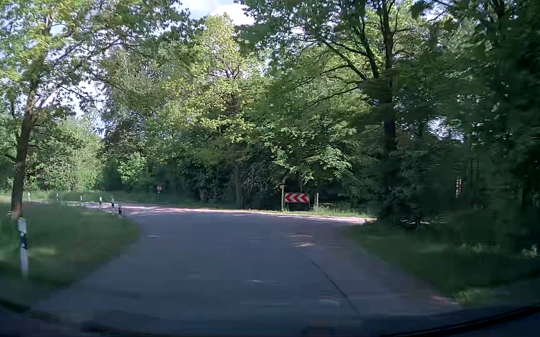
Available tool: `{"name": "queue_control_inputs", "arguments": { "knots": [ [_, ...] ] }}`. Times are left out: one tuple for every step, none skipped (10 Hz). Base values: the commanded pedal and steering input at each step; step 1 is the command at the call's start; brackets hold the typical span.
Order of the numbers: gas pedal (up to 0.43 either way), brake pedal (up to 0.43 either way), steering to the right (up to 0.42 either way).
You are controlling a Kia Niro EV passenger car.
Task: Follow the waypoints while adhering to traffic rules and regulations
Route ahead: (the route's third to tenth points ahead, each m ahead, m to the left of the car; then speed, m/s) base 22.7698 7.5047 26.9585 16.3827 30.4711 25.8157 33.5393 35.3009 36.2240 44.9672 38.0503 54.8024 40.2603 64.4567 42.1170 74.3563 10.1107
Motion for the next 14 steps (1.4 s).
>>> {"name": "queue_control_inputs", "arguments": {
  "knots": [
    [0.0, 0.232, -0.089],
    [0.0, 0.232, -0.097],
    [0.0, 0.232, -0.103],
    [0.0, 0.226, -0.104],
    [0.0, 0.22, -0.104],
    [0.0, 0.22, -0.105],
    [0.0, 0.226, -0.105],
    [0.0, 0.226, -0.109],
    [0.0, 0.22, -0.116],
    [0.0, 0.22, -0.124],
    [0.0, 0.207, -0.127],
    [0.0, 0.207, -0.128],
    [0.0, 0.177, -0.138],
    [0.0, 0.006, -0.15]
  ]
}}
